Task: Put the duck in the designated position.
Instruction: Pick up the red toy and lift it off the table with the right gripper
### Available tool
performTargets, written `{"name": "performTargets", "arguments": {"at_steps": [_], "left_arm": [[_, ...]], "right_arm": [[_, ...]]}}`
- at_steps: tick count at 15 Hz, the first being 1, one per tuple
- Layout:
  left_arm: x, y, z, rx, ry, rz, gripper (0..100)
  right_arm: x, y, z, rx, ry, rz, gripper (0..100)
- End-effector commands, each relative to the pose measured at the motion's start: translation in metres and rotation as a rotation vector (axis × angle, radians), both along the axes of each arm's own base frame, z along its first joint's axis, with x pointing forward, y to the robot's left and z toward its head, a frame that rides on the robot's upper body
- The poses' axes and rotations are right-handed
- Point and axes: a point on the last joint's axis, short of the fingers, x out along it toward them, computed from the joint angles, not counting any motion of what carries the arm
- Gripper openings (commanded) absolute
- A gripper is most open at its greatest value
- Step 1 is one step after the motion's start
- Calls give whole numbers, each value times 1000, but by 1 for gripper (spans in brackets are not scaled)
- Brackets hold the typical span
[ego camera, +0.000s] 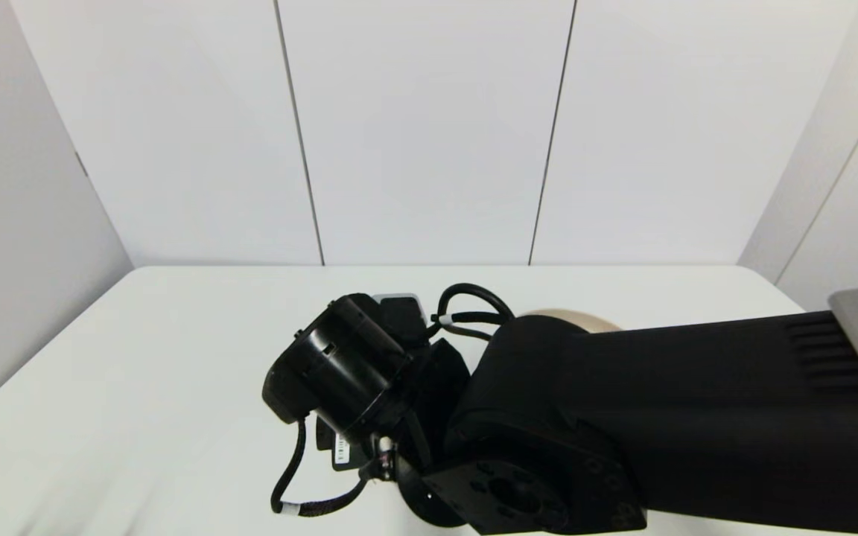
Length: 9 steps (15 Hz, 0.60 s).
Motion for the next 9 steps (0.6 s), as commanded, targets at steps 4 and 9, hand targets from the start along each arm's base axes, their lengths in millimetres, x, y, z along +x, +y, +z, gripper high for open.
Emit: {"name": "performTargets", "arguments": {"at_steps": [4,9], "left_arm": [[0,0,0,0,1,1,100],[0,0,0,0,1,1,100]], "right_arm": [[-12,12,-20,-51,-1,-12,100],[-11,13,-32,-93,11,4,100]]}}
